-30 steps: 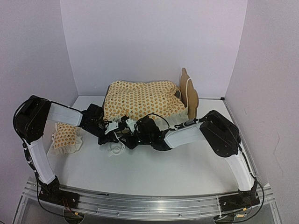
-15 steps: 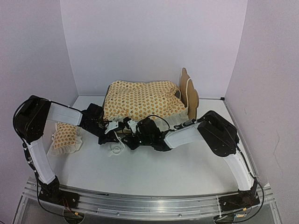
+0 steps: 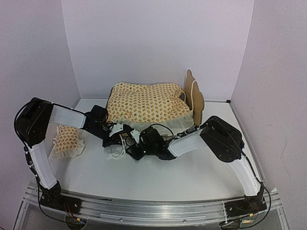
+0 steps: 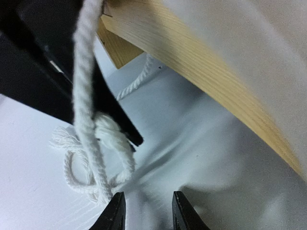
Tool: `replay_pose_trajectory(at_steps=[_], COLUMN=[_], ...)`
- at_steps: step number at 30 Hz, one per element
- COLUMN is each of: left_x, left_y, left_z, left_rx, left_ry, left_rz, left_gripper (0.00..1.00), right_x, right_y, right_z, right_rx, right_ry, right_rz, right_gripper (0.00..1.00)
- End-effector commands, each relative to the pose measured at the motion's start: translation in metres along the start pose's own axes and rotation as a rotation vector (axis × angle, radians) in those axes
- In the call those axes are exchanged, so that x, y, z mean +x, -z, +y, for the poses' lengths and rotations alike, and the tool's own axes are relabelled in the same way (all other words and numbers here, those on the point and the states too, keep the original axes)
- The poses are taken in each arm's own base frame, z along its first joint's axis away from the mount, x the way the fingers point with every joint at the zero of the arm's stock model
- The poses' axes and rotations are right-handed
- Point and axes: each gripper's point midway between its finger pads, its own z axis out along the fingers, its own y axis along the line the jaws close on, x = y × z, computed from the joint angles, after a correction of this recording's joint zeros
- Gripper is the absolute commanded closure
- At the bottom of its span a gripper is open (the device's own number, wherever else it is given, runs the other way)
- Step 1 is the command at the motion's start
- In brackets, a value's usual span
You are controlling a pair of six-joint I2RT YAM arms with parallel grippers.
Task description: Set up the pet bed
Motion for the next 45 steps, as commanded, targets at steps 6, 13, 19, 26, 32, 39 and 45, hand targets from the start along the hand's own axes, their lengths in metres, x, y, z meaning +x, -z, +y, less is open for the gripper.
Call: replay_pose_trajectory(at_steps=[6,13,19,26,32,39,45], left_x=[-0.015,-0.001,-0.007,-0.010,-0.009,-0.017,-0.019], left_y=[0.001,-0.001,-0.001,0.000,0.000,0.001,0.001], left_z=[0.013,0.007,0.009,0.009,0.007,0.005,0.003], left_rx=[-0.036,-0.033,-0.029,-0.028,-0.026,0.002,0.012], left_ry=[-0.077,-0.091,-0.088,-0.084,-0.081,-0.029,-0.026], left_rz=[-0.022,0.021,0.001,-0.007,-0.004,-0.042,-0.049], left_gripper=[1.00,1.00,1.00,1.00,1.00,1.00,1.00], right_x=[-0.054,-0.059,-0.084,-0.099,-0.100,-0.109,-0.109], right_y=[0.002,0.024,0.037,0.031,0.034,0.069,0.062], right_z=[0.019,0.019,0.025,0.023,0.018,0.014,0.010], right_rx=[-0.017,-0.003,-0.083,-0.095,-0.103,-0.125,-0.128], right_ry=[0.029,0.040,0.008,-0.040,-0.072,-0.098,-0.075], right_rz=[-0.131,-0.140,-0.228,-0.301,-0.334,-0.439,-0.461], right_gripper=[0.62,0.59,0.60,0.60,0.62,0.59,0.57])
